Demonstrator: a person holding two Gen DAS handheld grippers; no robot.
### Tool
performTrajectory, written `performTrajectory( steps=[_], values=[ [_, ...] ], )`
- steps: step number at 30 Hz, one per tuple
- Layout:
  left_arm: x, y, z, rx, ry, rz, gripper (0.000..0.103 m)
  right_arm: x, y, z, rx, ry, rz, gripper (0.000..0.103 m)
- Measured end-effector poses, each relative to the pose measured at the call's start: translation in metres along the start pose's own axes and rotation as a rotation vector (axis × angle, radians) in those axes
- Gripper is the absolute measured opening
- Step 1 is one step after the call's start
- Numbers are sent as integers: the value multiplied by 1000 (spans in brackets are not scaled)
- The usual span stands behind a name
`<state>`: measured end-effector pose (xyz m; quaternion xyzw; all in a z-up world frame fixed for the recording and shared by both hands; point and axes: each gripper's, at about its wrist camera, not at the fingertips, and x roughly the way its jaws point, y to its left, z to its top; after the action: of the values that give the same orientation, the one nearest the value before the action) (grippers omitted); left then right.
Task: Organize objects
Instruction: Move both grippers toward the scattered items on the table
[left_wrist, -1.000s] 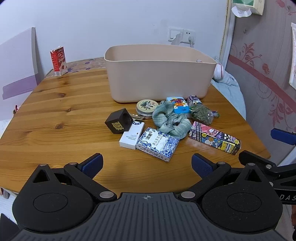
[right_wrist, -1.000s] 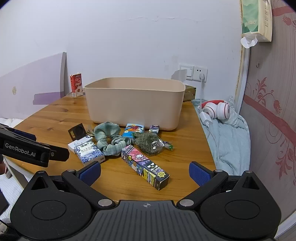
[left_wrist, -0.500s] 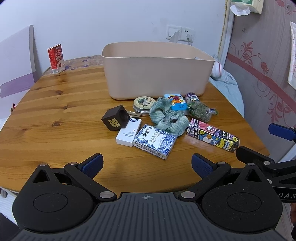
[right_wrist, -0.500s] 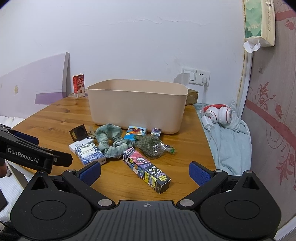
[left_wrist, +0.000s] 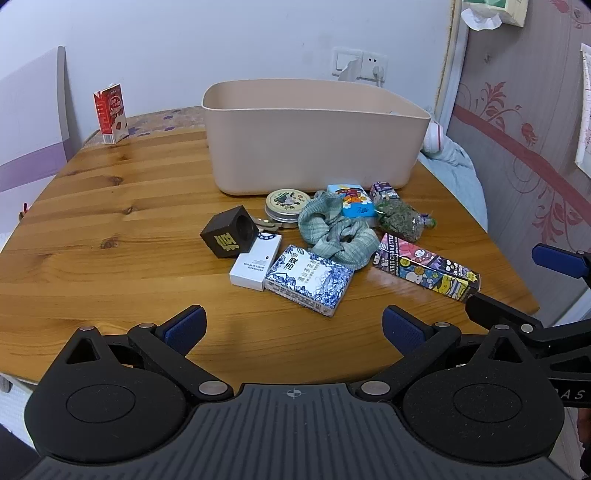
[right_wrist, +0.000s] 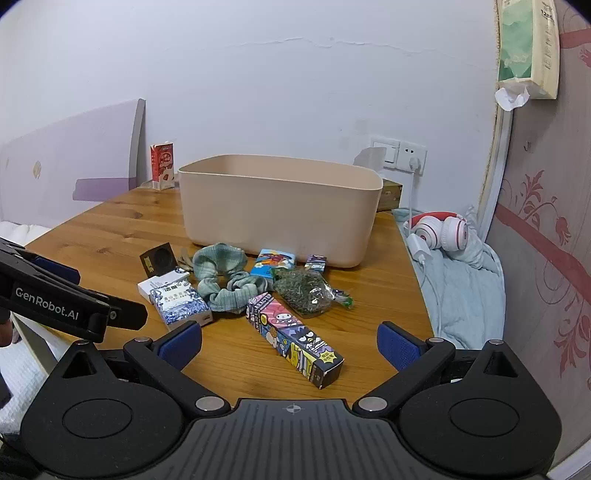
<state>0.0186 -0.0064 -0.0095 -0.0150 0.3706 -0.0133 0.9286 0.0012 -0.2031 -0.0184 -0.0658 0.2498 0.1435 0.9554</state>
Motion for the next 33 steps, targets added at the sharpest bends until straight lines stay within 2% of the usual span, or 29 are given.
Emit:
performTrajectory(
  steps=[18,26,33],
  values=[
    [17,-2,5,-14,8,10,103,12,-9,3,-27,11,22,100],
    [33,-5,5,-17,27,-36,103,27,-16,2,-39,35,42,95],
    [50,-5,5,-53,44,-18,103,47,-22,-2,-41,78,70,89]
  ],
)
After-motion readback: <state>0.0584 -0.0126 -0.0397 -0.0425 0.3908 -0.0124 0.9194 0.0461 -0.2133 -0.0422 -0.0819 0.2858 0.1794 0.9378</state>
